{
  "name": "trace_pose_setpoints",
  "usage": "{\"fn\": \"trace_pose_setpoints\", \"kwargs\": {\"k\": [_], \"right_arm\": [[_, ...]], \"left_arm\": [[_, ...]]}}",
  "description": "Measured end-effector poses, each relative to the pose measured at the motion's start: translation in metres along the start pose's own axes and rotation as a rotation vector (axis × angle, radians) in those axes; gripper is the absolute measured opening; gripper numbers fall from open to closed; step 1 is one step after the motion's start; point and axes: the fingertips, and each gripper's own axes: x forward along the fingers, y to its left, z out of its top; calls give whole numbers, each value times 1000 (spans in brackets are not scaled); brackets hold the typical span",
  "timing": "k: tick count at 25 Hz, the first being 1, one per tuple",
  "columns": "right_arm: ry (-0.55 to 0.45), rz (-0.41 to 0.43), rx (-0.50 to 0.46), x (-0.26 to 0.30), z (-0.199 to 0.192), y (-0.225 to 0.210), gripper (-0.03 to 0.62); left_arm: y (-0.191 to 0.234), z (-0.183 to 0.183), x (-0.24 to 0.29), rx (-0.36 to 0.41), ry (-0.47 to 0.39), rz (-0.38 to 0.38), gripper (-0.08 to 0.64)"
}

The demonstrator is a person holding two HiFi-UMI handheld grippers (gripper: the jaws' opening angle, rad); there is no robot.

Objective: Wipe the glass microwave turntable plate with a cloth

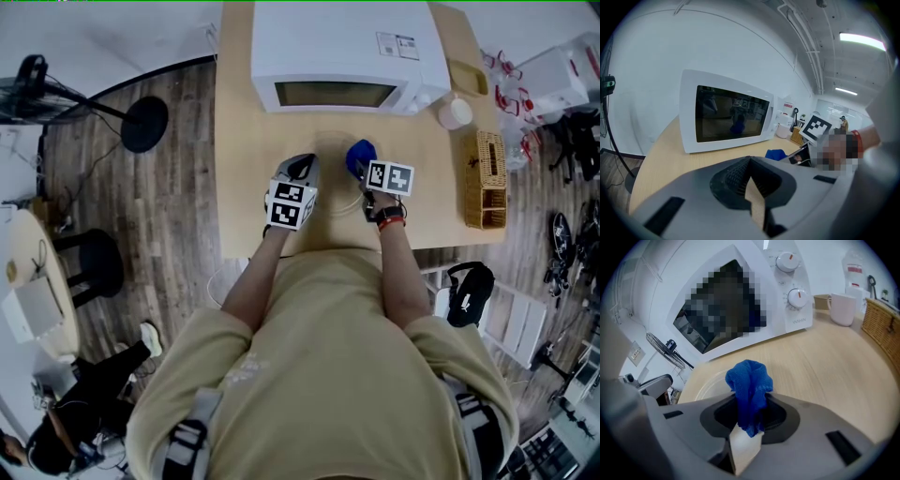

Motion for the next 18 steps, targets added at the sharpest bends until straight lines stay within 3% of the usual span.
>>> {"fn": "trace_pose_setpoints", "kwargs": {"k": [11,18], "right_arm": [[-10,-38,2,-4,-1,-9,121],[2,45,25,-4,0,20,121]], "left_arm": [[9,-6,-15,-18,-9,37,18],[26,-14,-40,-43,3,84,18]]}}
